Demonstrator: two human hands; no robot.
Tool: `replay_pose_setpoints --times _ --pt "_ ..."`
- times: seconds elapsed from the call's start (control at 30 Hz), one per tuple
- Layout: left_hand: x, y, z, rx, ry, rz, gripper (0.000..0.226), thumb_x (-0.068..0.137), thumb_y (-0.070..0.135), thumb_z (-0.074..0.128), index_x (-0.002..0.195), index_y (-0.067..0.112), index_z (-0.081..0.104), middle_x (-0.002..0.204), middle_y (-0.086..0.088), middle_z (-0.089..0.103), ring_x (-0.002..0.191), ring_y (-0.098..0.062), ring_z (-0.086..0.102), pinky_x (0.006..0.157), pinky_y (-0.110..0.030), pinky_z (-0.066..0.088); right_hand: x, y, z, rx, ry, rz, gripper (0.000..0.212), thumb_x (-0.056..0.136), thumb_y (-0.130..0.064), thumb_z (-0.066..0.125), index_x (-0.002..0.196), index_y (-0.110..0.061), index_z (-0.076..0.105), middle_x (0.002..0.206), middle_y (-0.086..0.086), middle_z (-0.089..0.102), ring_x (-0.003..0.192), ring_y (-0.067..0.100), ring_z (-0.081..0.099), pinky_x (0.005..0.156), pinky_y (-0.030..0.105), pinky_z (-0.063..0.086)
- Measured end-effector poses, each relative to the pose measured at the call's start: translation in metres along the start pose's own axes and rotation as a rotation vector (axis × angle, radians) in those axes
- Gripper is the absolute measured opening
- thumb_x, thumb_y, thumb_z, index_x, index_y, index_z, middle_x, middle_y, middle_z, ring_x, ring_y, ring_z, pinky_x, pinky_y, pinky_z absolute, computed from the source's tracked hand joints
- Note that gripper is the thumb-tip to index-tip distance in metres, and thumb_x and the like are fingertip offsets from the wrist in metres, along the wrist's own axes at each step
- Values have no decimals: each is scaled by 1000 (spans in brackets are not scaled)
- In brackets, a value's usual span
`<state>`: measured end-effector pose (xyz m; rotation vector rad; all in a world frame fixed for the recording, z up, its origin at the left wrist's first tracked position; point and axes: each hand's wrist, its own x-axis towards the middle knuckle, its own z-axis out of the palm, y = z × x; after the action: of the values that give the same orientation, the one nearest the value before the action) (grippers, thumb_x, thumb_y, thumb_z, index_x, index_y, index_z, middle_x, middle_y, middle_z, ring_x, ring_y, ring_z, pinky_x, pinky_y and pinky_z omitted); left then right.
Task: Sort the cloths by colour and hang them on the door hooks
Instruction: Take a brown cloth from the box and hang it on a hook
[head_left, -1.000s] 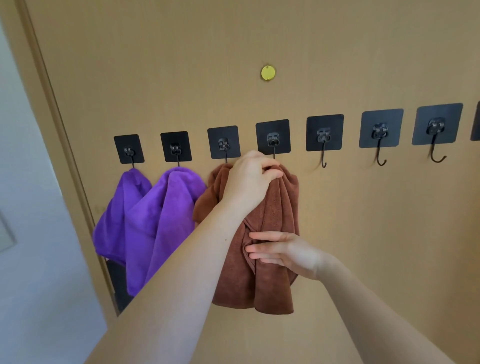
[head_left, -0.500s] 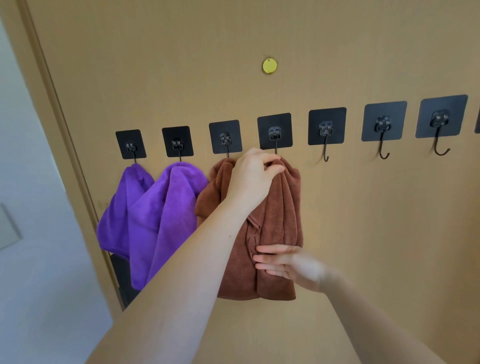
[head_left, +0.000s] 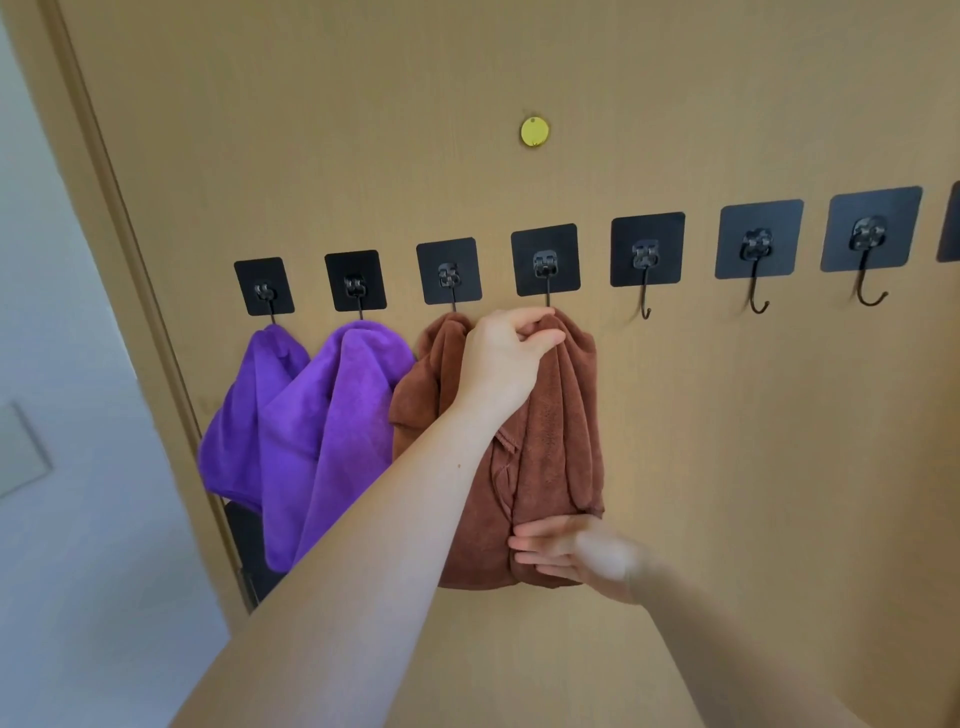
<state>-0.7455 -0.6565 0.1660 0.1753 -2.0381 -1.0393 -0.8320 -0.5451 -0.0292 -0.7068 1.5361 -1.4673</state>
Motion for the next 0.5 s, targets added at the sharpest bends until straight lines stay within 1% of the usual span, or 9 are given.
replay_pose_setpoints --times 0.07,0.13,0.2,0.33,0.4,0.5 --pt "0 2 -1 -8 -6 -5 22 95 20 70 116 21 76 101 9 71 99 -8 67 100 -29 51 1 1 0 3 14 -3 35 94 -10 69 129 -8 65 123 4 74 116 17 70 100 28 51" --pt "-1 3 -2 -10 -9 1 21 95 18 70 114 19 77 94 17 69 96 -5 66 97 -24 51 2 3 -3 6 6 14 32 95 -8 67 127 -8 67 123 6 74 116 18 70 100 27 51" --pt "-1 3 -2 -9 -5 11 22 94 18 70 115 19 77 94 18 69 97 -4 67 95 -21 51 3 9 -7 10 -2 45 31 96 -2 61 127 -5 67 123 9 74 116 20 70 101 29 51" --pt "-1 3 -1 -13 -7 8 20 95 17 70 113 21 77 89 22 68 92 1 66 86 -11 48 7 21 -11 13 32 77 33 96 4 51 124 -3 68 120 9 75 115 21 71 105 33 50" --pt "-1 4 -1 -17 -1 4 17 95 16 70 109 22 77 87 22 68 90 0 67 86 -12 49 8 21 -10 4 35 78 34 96 4 49 122 -4 69 119 9 75 114 20 71 104 32 50" --pt "-1 4 -1 -16 3 -3 17 94 17 70 108 23 77 91 19 71 95 -5 69 92 -19 52 7 22 -7 17 48 71 32 96 4 51 121 -3 69 118 10 76 113 20 71 101 30 51"
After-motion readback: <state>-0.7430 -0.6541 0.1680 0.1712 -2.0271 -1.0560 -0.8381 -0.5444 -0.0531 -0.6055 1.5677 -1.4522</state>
